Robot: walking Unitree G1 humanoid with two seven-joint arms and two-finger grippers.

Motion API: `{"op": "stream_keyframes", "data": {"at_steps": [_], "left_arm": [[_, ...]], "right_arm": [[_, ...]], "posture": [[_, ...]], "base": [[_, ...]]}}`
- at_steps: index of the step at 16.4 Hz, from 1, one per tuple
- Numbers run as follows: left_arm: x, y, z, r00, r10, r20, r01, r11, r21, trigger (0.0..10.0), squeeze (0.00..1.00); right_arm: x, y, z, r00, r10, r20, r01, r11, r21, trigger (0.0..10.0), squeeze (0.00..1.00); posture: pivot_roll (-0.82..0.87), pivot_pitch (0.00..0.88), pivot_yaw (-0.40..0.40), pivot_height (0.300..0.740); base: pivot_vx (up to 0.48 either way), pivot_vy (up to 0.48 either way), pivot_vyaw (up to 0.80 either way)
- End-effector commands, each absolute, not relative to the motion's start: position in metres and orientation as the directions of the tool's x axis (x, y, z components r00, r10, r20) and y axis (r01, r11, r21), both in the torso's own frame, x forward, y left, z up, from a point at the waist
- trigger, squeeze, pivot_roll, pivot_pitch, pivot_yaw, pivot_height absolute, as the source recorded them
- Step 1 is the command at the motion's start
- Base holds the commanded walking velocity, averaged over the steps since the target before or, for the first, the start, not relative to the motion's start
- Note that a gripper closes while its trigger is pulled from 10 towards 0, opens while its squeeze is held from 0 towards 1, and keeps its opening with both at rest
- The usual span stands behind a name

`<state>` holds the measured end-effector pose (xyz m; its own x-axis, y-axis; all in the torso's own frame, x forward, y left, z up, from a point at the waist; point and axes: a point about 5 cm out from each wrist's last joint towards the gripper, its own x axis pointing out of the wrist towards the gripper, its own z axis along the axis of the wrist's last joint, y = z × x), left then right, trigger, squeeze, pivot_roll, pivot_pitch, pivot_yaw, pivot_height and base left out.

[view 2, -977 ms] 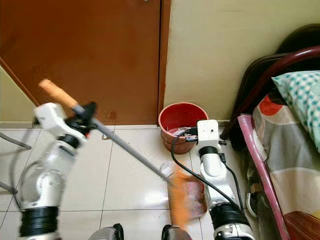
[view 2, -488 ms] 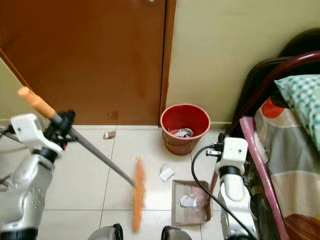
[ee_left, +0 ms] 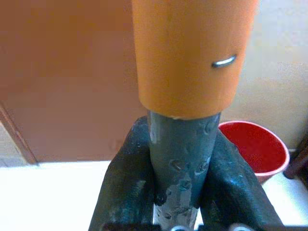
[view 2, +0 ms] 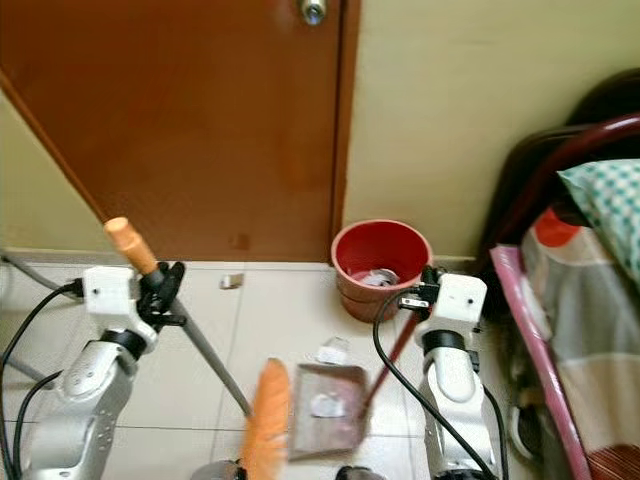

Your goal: Sweep floor

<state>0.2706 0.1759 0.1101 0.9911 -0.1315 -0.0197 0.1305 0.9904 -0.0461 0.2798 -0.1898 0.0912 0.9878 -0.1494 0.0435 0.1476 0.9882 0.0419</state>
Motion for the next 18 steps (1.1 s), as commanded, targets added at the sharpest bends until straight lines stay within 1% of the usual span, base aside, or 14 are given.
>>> {"op": "stream_keyframes", "data": {"at_steps": [1, 4, 5, 6, 10, 12, 14, 15, 17, 18], "left_arm": [[0.273, 0.182, 0.113, 0.994, -0.113, 0.002, 0.113, 0.994, 0.013, 10.0, 0.00], [0.279, 0.183, 0.119, 0.994, -0.108, 0.034, 0.107, 0.994, 0.026, 10.0, 0.00], [0.278, 0.183, 0.120, 0.993, -0.108, 0.039, 0.107, 0.994, 0.030, 10.0, 0.00], [0.276, 0.185, 0.119, 0.994, -0.105, 0.035, 0.104, 0.994, 0.025, 10.0, 0.00], [0.268, 0.191, 0.104, 0.996, -0.084, -0.009, 0.084, 0.996, 0.040, 10.0, 0.00], [0.265, 0.201, 0.100, 0.999, -0.034, -0.024, 0.036, 0.996, 0.080, 10.0, 0.00], [0.265, 0.215, 0.097, 0.998, 0.057, -0.026, -0.052, 0.986, 0.161, 10.0, 0.00], [0.265, 0.216, 0.094, 0.997, 0.070, -0.040, -0.061, 0.979, 0.196, 10.0, 0.00], [0.260, 0.204, 0.085, 0.998, 0.026, -0.062, -0.014, 0.984, 0.179, 10.0, 0.00], [0.259, 0.202, 0.084, 0.998, 0.024, -0.062, -0.013, 0.984, 0.176, 10.0, 0.00]], "right_arm": [[0.281, -0.193, 0.101, 0.986, -0.150, 0.072, 0.148, 0.988, 0.031, 10.0, 0.00], [0.282, -0.192, 0.102, 0.990, -0.128, 0.061, 0.129, 0.992, -0.013, 10.0, 0.00], [0.282, -0.191, 0.104, 0.990, -0.122, 0.064, 0.124, 0.992, -0.015, 10.0, 0.00], [0.283, -0.188, 0.107, 0.991, -0.108, 0.079, 0.109, 0.994, -0.011, 10.0, 0.00], [0.286, -0.187, 0.111, 0.990, -0.109, 0.089, 0.109, 0.994, 0.005, 10.0, 0.00], [0.293, -0.189, 0.123, 0.986, -0.120, 0.117, 0.116, 0.992, 0.040, 10.0, 0.00], [0.302, -0.187, 0.139, 0.981, -0.125, 0.146, 0.116, 0.991, 0.063, 10.0, 0.00], [0.306, -0.185, 0.146, 0.980, -0.124, 0.157, 0.112, 0.990, 0.087, 10.0, 0.00], [0.313, -0.181, 0.162, 0.975, -0.131, 0.182, 0.106, 0.984, 0.140, 10.0, 0.00], [0.315, -0.180, 0.167, 0.972, -0.133, 0.191, 0.104, 0.982, 0.157, 10.0, 0.00]], "posture": [[0.05, 0.076, 0.039, 0.740], [0.04, 0.089, 0.020, 0.740], [0.03, 0.097, 0.015, 0.740], [0.04, 0.096, 0.018, 0.740], [0.05, 0.094, 0.025, 0.740], [0.05, 0.101, 0.023, 0.740], [0.04, 0.106, 0.012, 0.740], [0.04, 0.103, 0.009, 0.740], [0.04, 0.101, 0.006, 0.740], [0.04, 0.100, 0.005, 0.740]], "base": [[0.000, 0.000, -0.71], [0.000, 0.000, -0.72], [0.000, -0.356, -0.47], [0.000, -0.465, 0.00], [0.000, 0.000, 0.00], [0.000, 0.000, 0.00], [0.000, 0.000, 0.00], [0.000, 0.000, 0.00], [0.000, 0.000, 0.00], [0.000, 0.000, 0.00]]}}
